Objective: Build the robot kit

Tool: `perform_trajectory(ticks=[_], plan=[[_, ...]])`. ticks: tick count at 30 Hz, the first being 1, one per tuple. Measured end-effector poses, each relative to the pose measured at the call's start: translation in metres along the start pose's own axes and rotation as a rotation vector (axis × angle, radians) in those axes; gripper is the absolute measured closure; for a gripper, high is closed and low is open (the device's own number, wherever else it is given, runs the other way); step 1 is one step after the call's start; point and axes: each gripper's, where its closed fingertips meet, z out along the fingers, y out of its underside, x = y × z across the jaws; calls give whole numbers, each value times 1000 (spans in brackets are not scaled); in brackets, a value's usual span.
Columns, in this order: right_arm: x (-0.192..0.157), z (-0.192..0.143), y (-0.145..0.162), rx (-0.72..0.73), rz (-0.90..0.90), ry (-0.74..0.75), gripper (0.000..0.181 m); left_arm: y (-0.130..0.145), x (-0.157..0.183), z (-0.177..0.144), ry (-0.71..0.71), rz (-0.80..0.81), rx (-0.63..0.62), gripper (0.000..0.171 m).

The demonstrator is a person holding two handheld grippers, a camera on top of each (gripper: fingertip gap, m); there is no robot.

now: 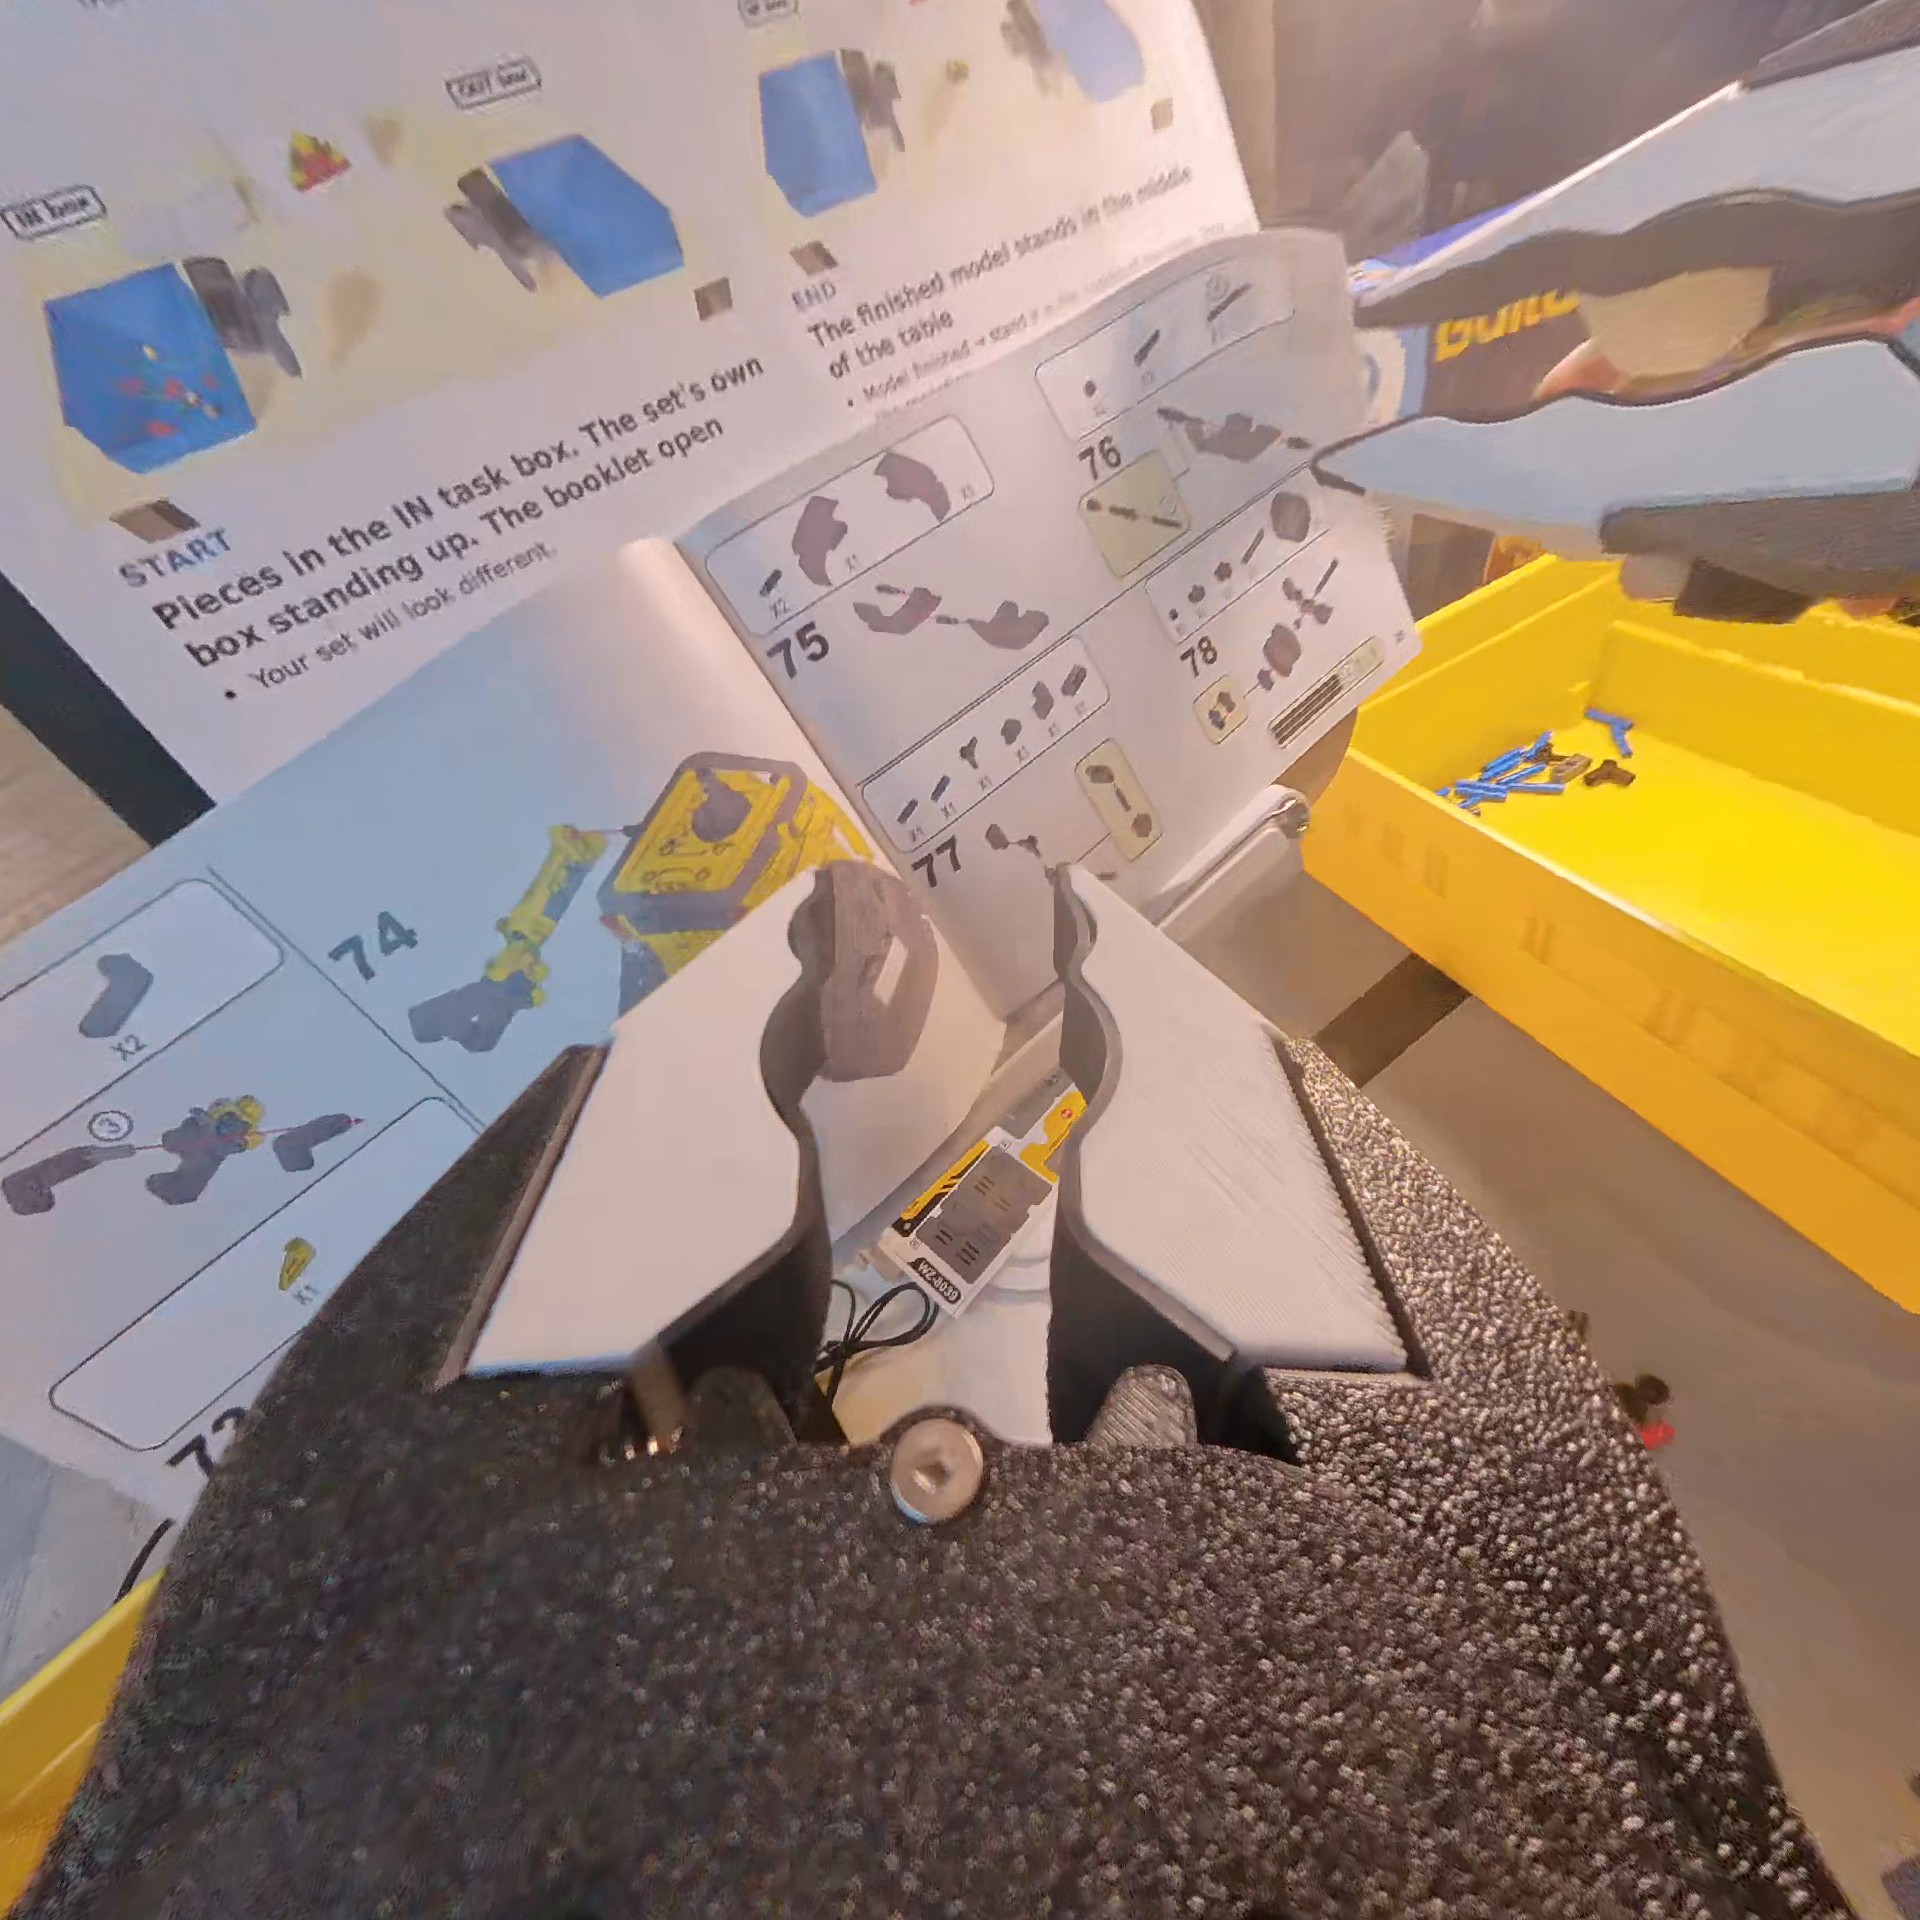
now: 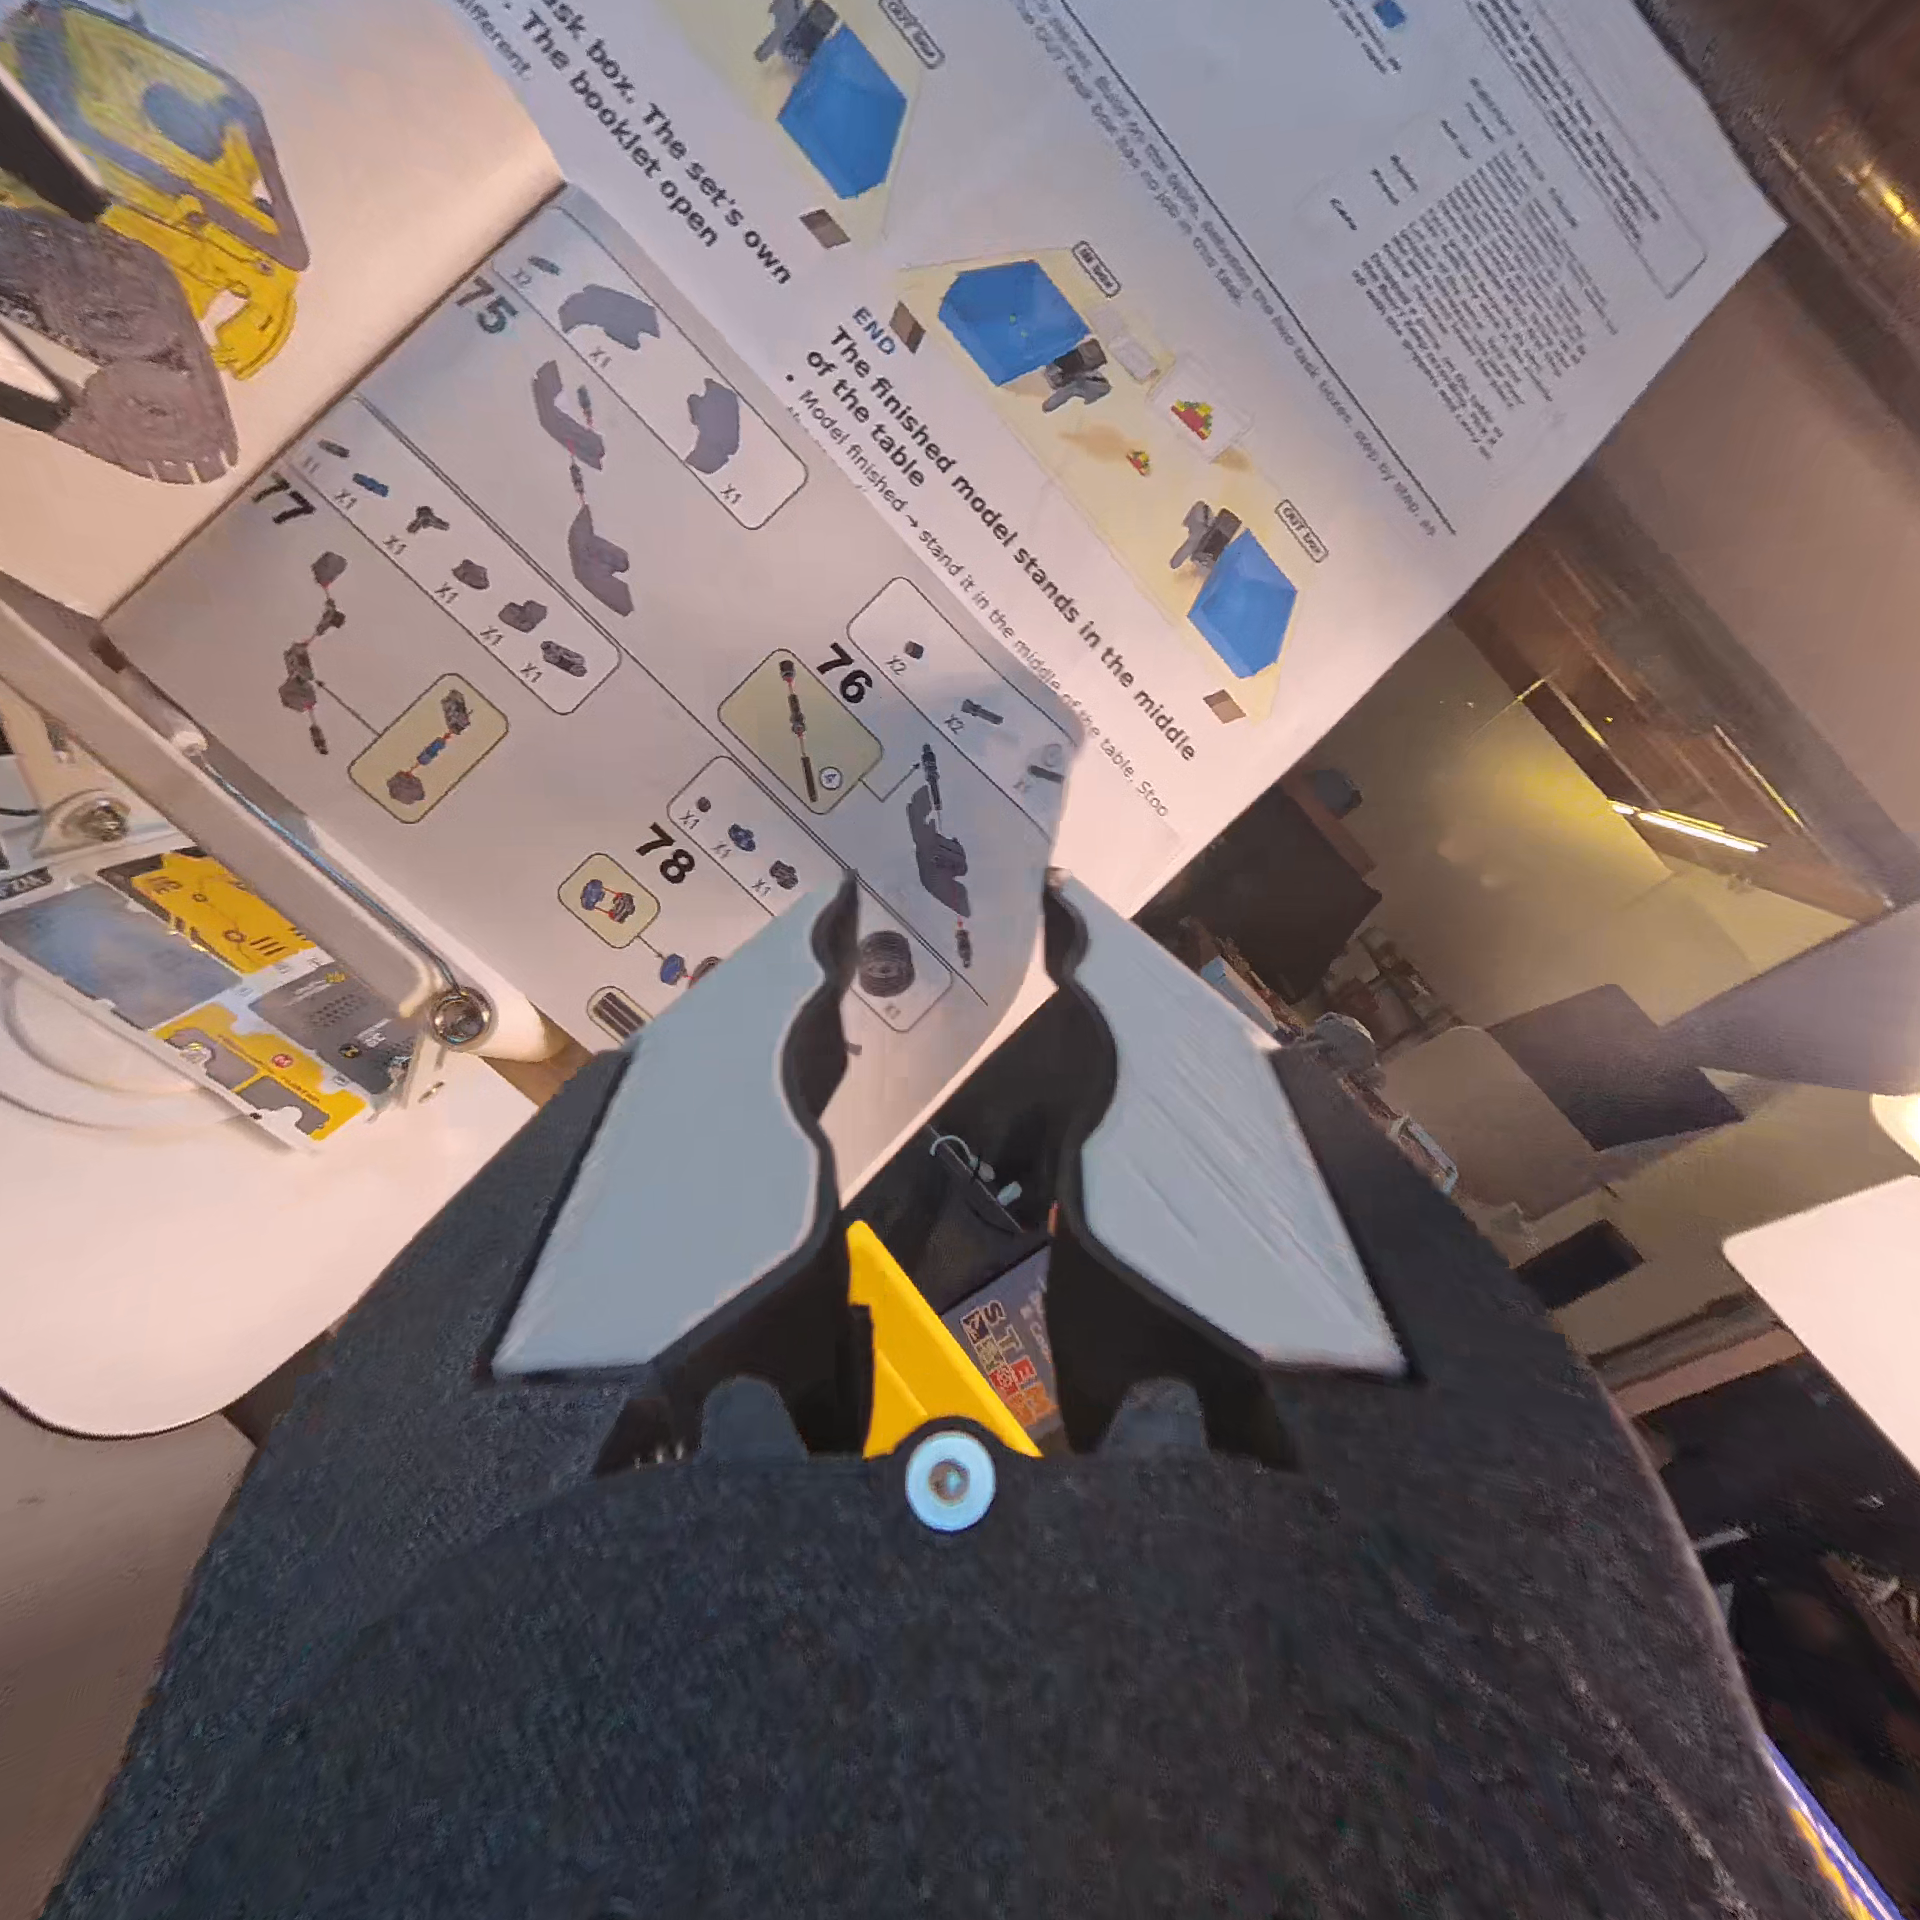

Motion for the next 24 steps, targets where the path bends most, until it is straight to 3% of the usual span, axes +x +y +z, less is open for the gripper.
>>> perform_trajectory(ticks=[2,5,8,11,16,24], plan=[[-7,6,-3,-5,17,-38,107,6,-9,-1,-31,-7,4,131],[-15,19,-4,-22,62,-80,82,16,-16,-1,-41,-36,-7,131],[-21,28,2,-57,56,-73,72,25,-21,-2,-38,-44,-26,131],[-3,17,-13,43,105,36,71,31,-27,-6,-47,-25,-29,131],[-26,37,6,-72,187,-124,55,36,-33,-6,-57,-36,-29,132],[-46,29,0,-40,124,-143,103,38,-34,-7,-57,-48,-18,132]])
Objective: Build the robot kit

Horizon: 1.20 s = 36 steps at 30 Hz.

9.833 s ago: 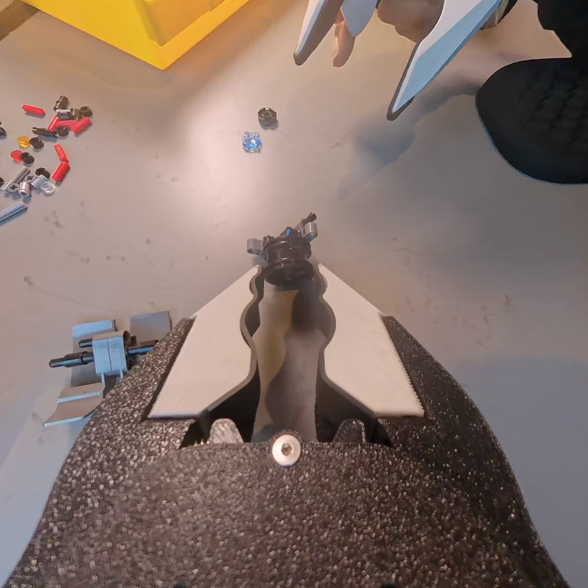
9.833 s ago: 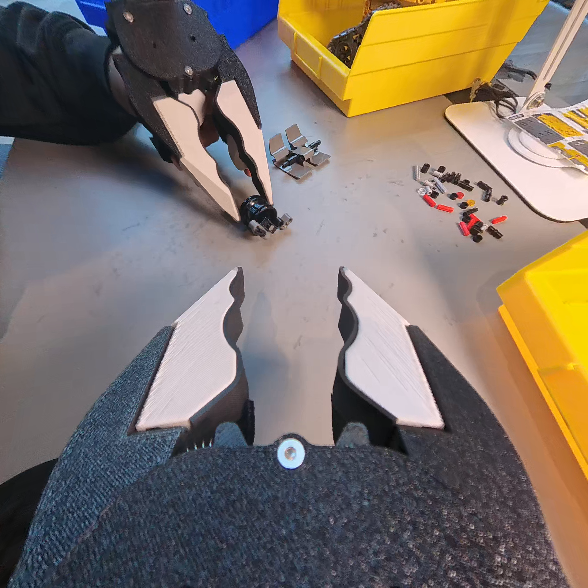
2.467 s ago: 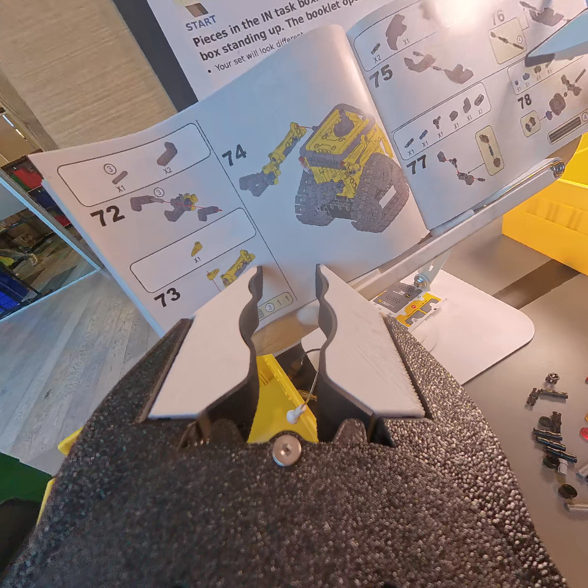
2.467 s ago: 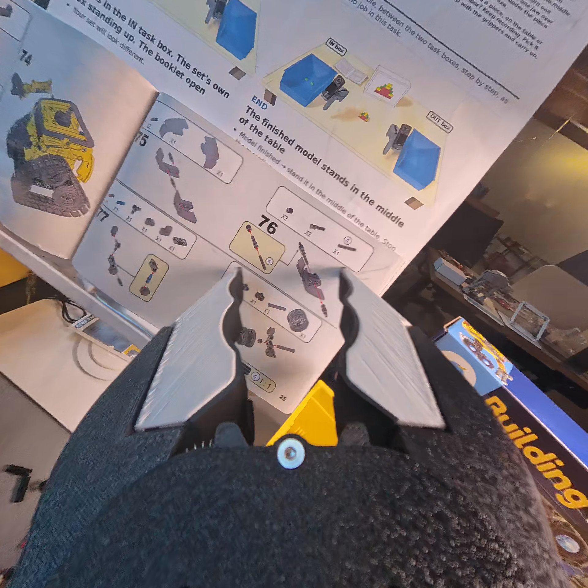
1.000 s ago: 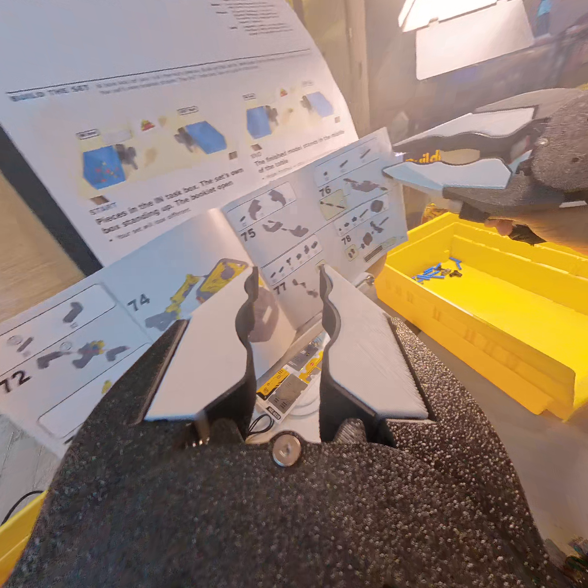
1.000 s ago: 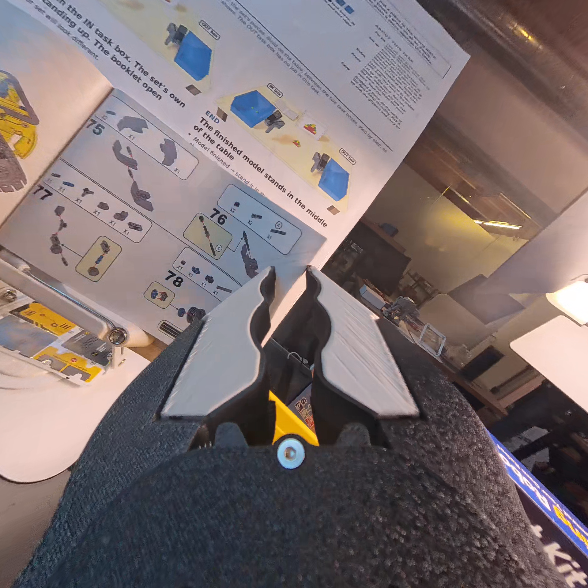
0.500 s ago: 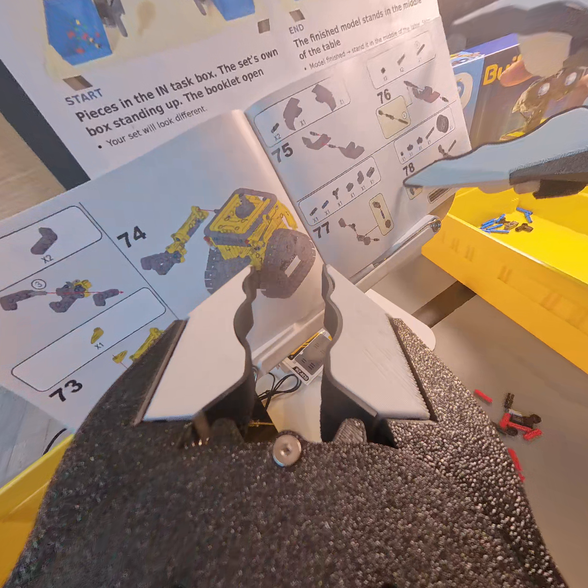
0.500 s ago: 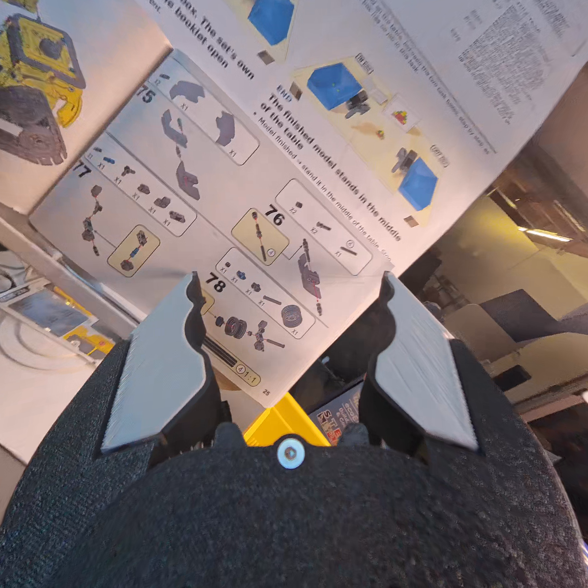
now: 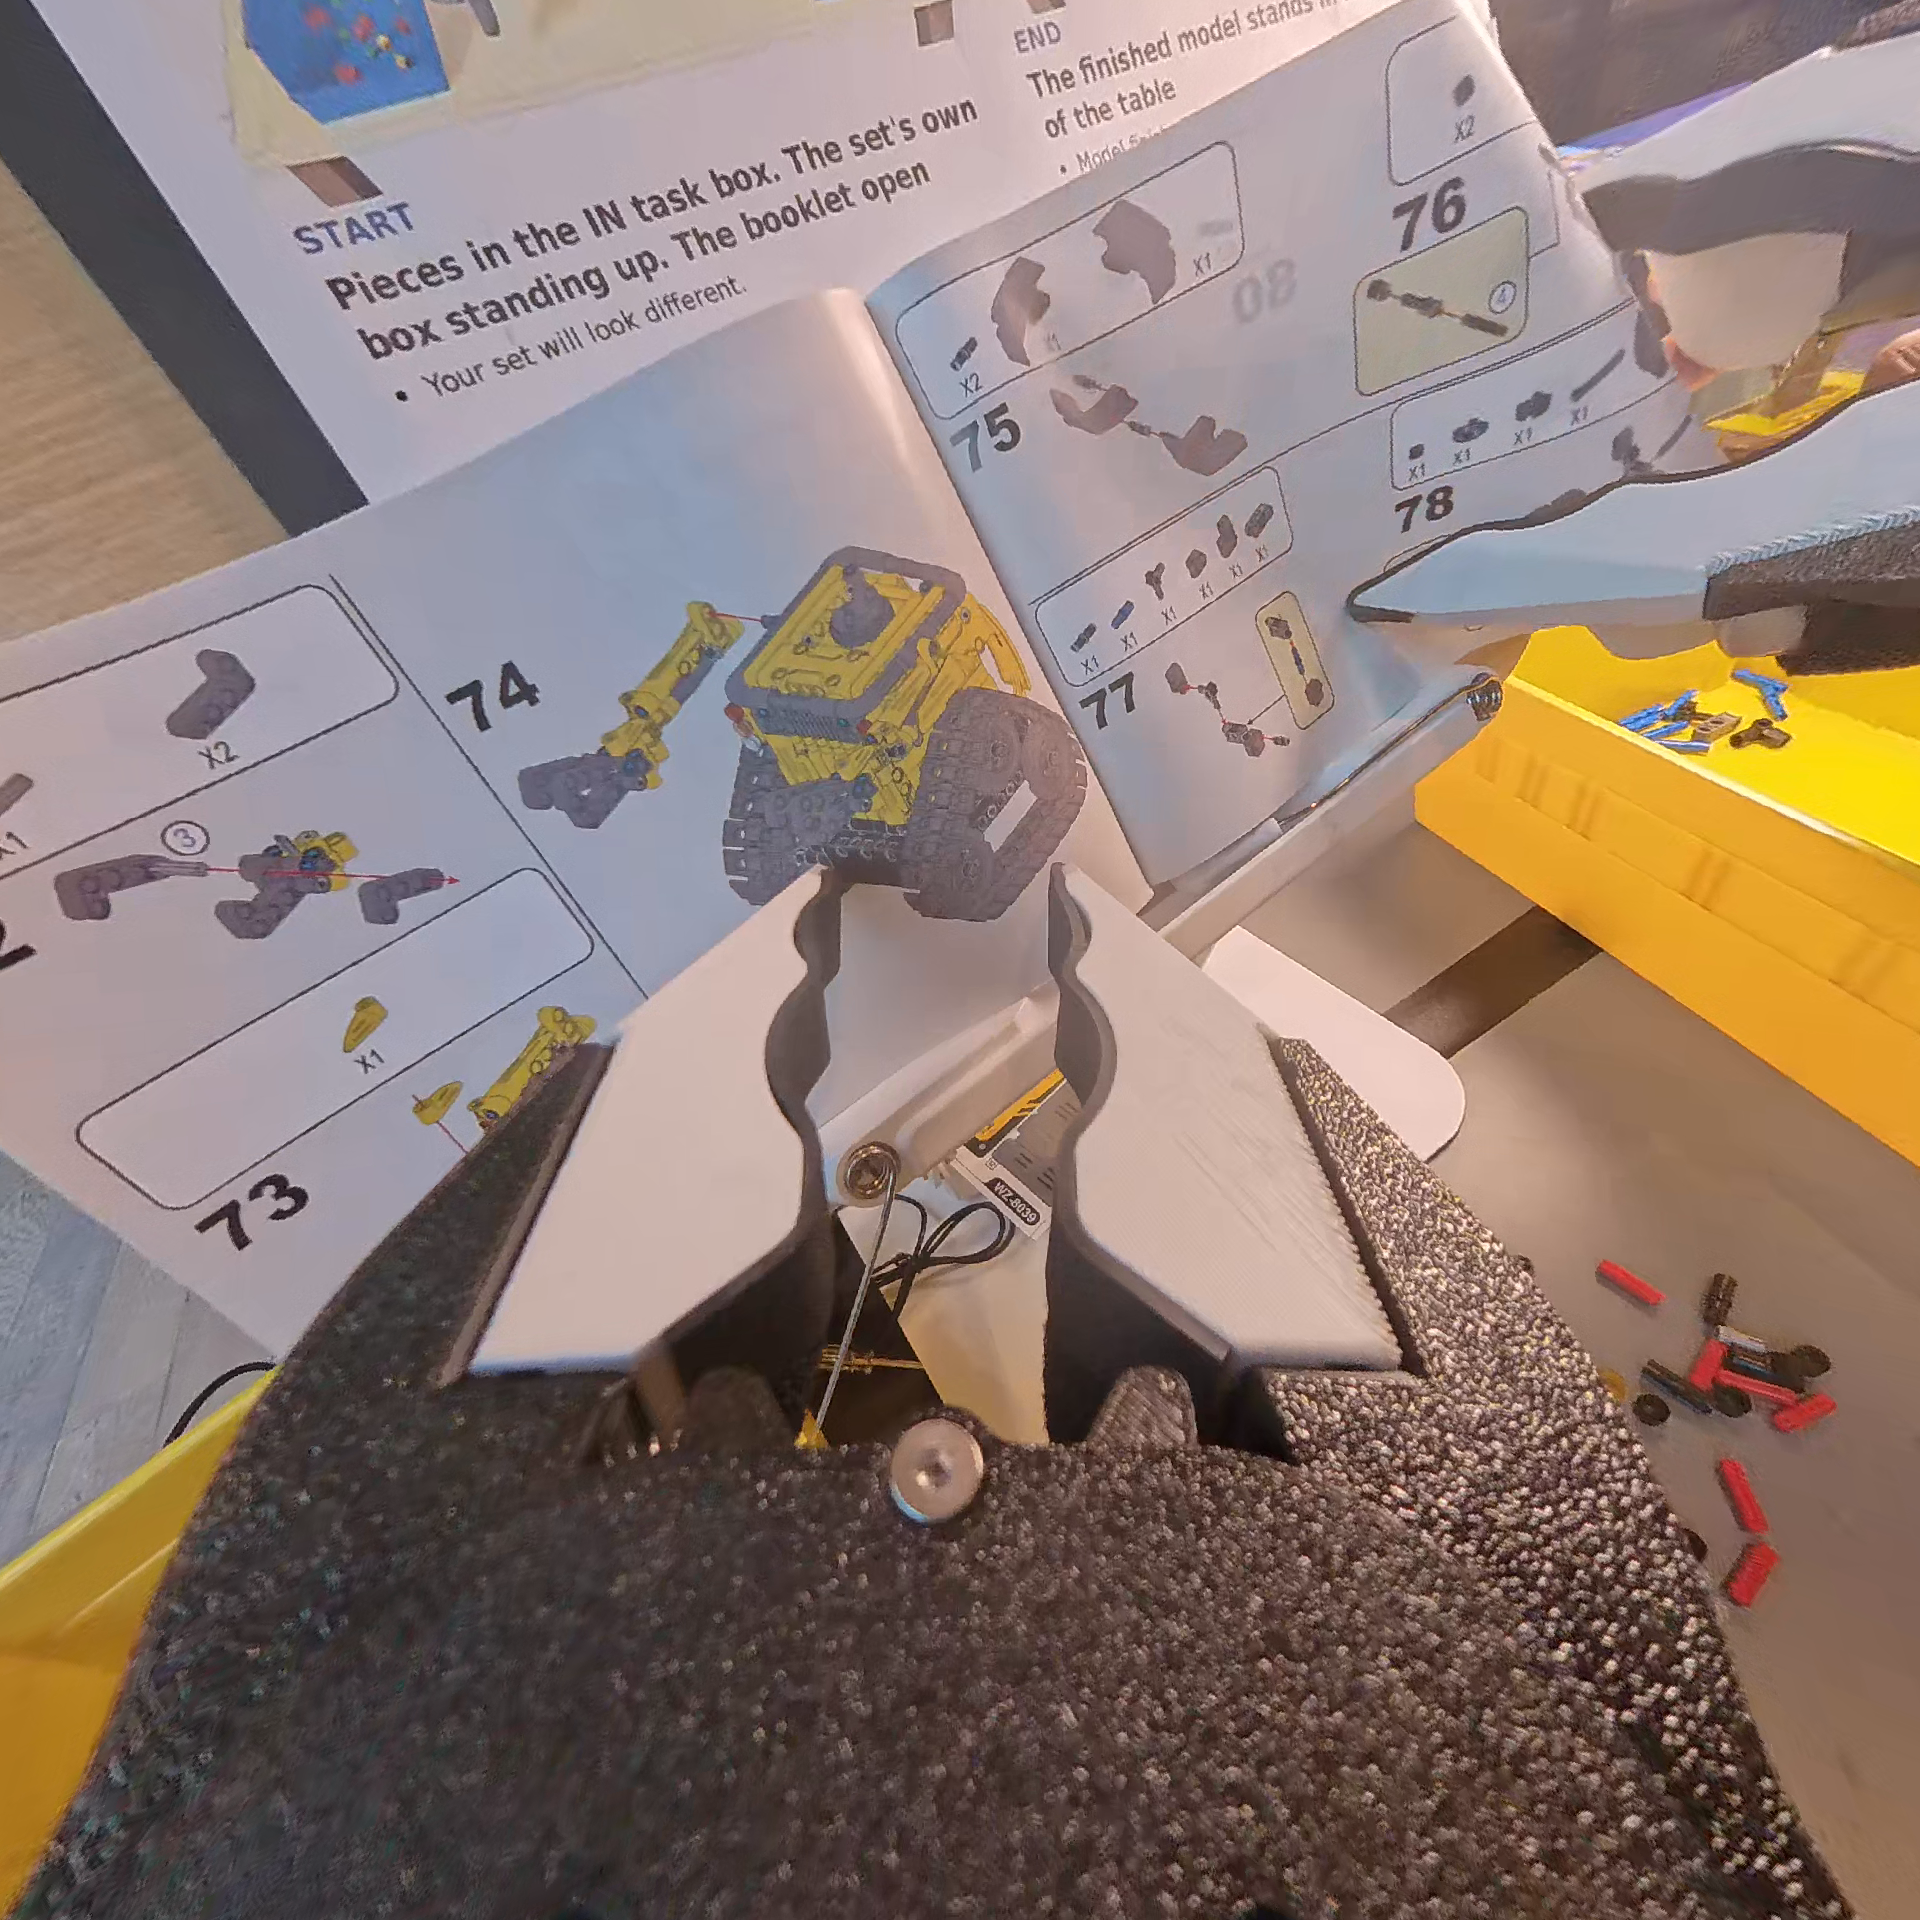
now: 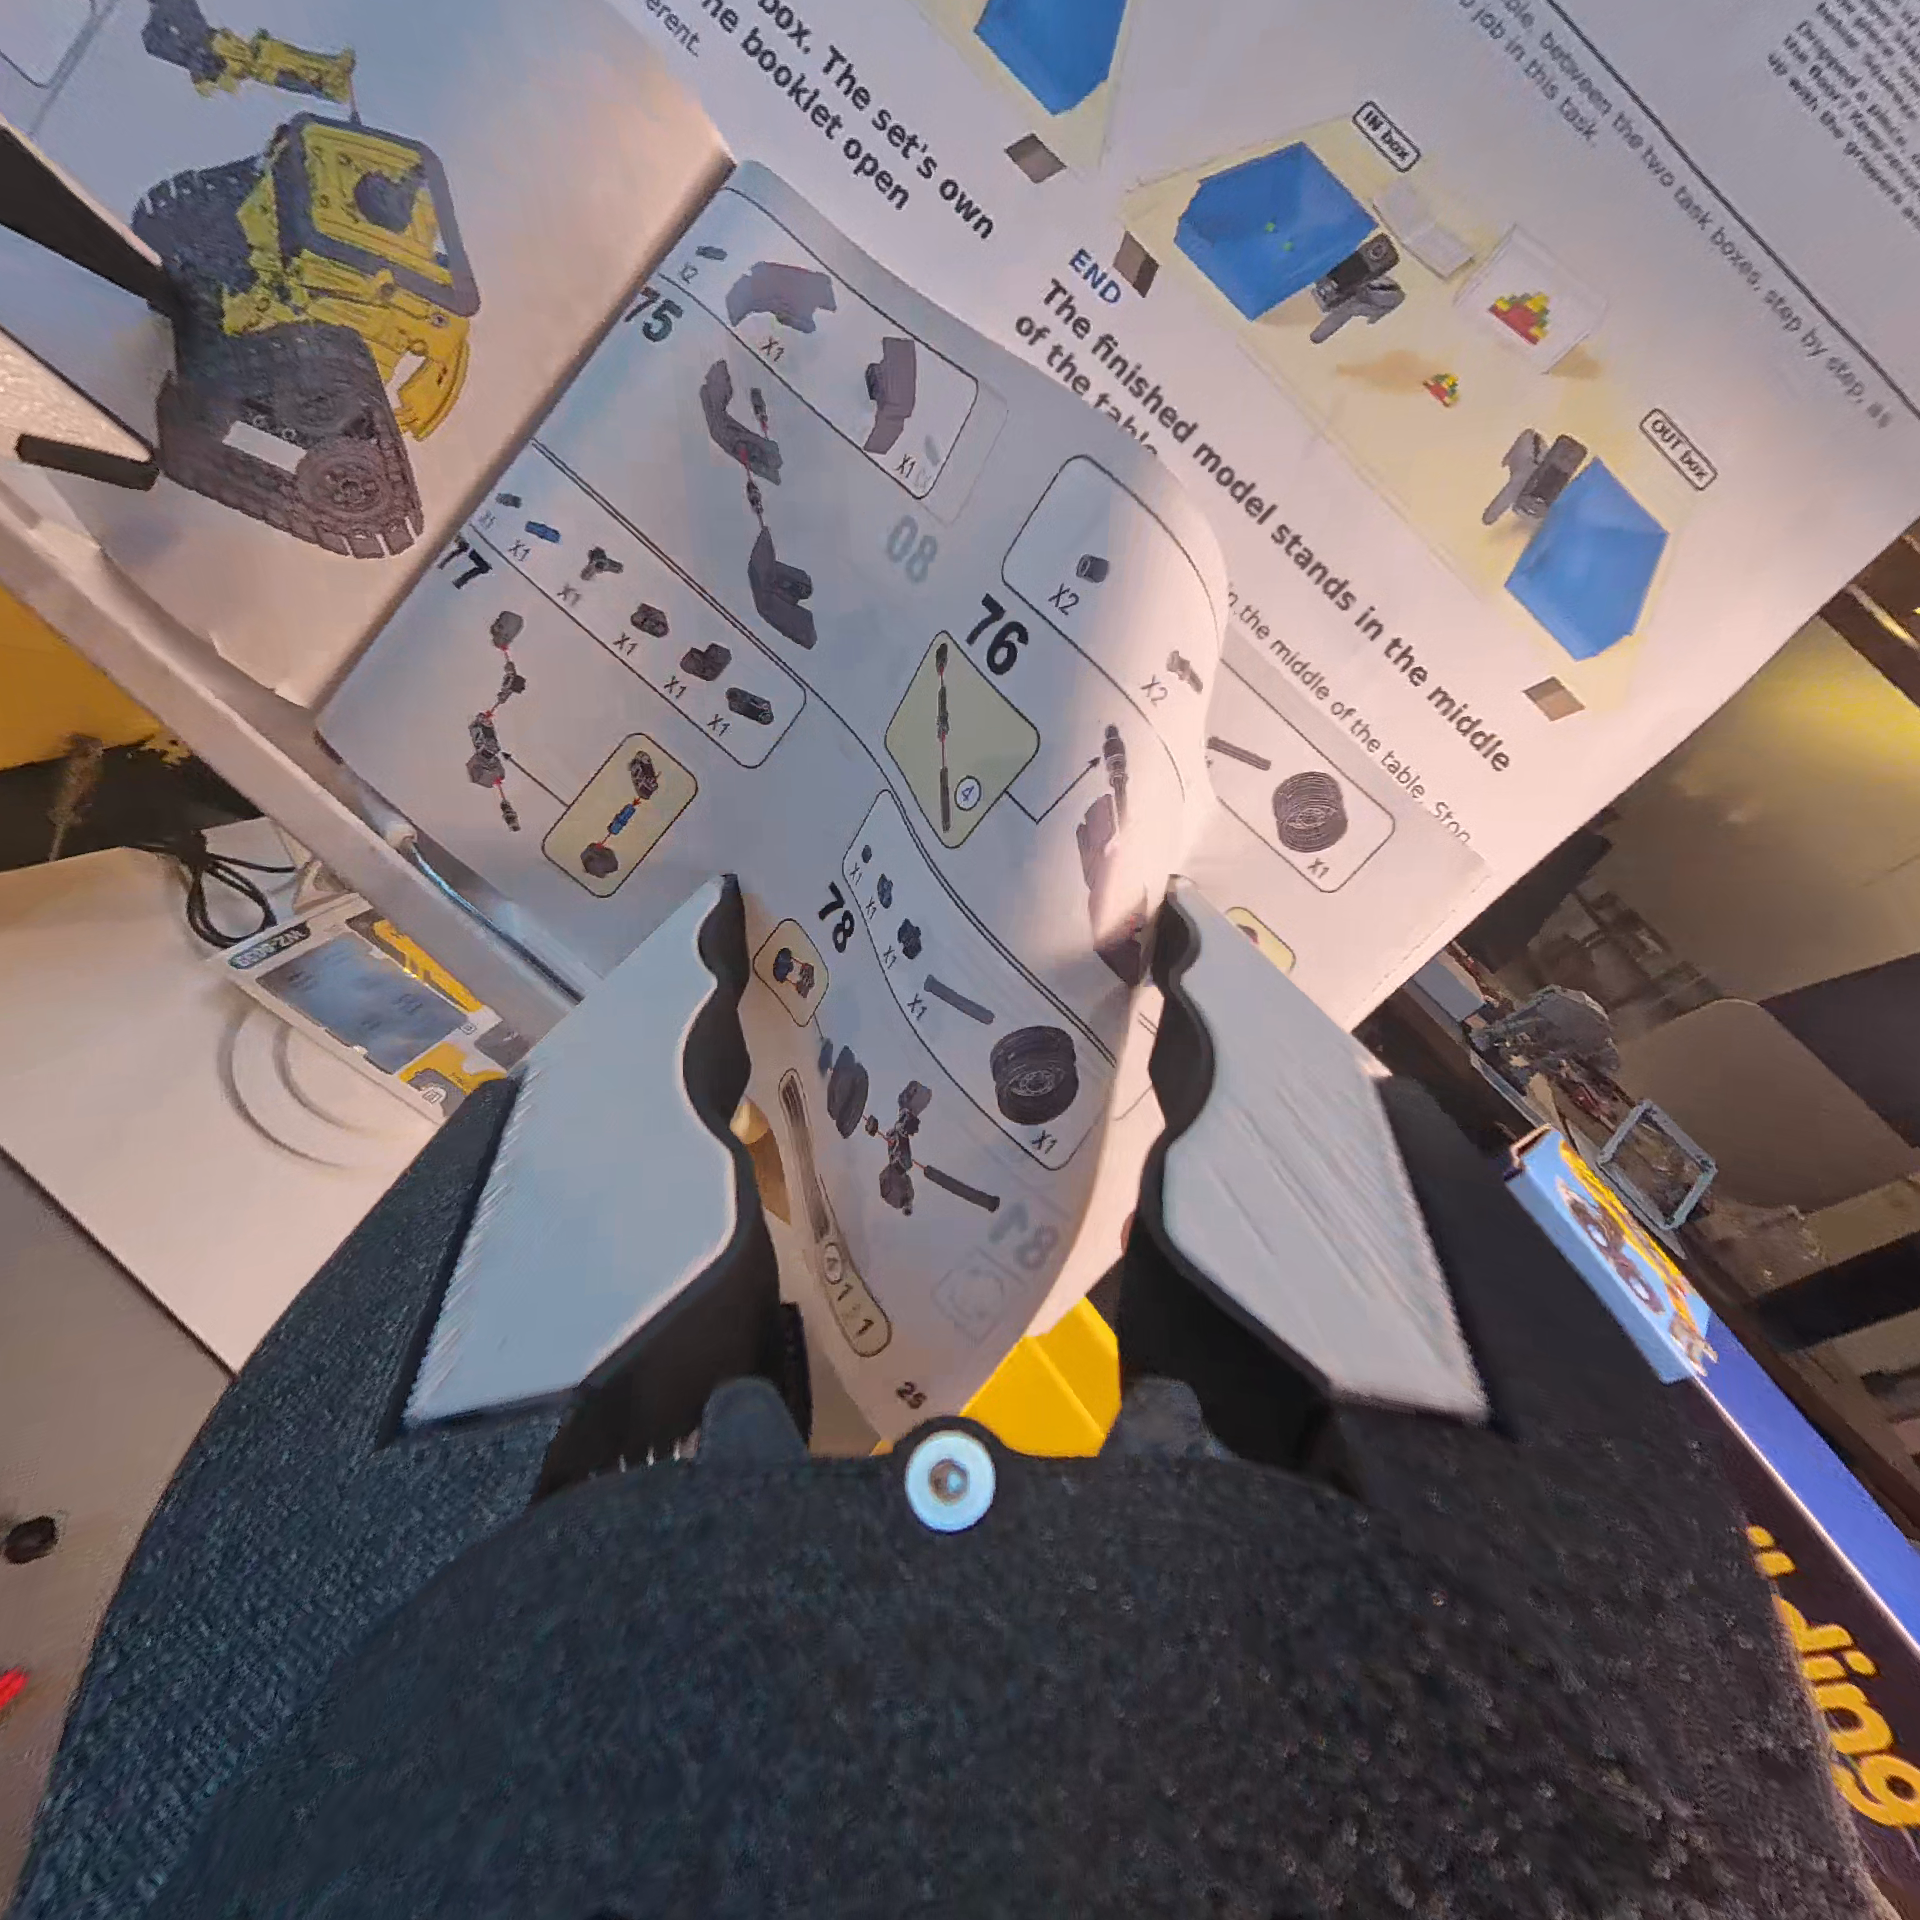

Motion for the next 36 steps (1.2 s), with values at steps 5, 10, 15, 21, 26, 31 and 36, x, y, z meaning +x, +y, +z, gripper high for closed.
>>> perform_trajectory(ticks=[5,10,15,21,26,31,36], plan=[[-4,-29,-12,107,-51,38,129,-4,2,-8,31,-22,12,127],[-20,-67,-17,246,-3,-21,147,-11,10,-20,128,-121,49,120],[-41,-87,-35,338,213,-219,166,-17,16,-28,176,-169,65,117],[-67,-83,-70,360,60,-206,181,-62,59,-67,460,-331,232,109],[-122,-64,-100,366,-167,-191,181,-80,63,-89,551,-512,288,114],[-158,-45,-113,337,-220,-236,177,-50,16,-80,309,-471,220,171],[-164,-54,-122,370,13,-393,134,-30,-22,-80,251,-478,176,171]])
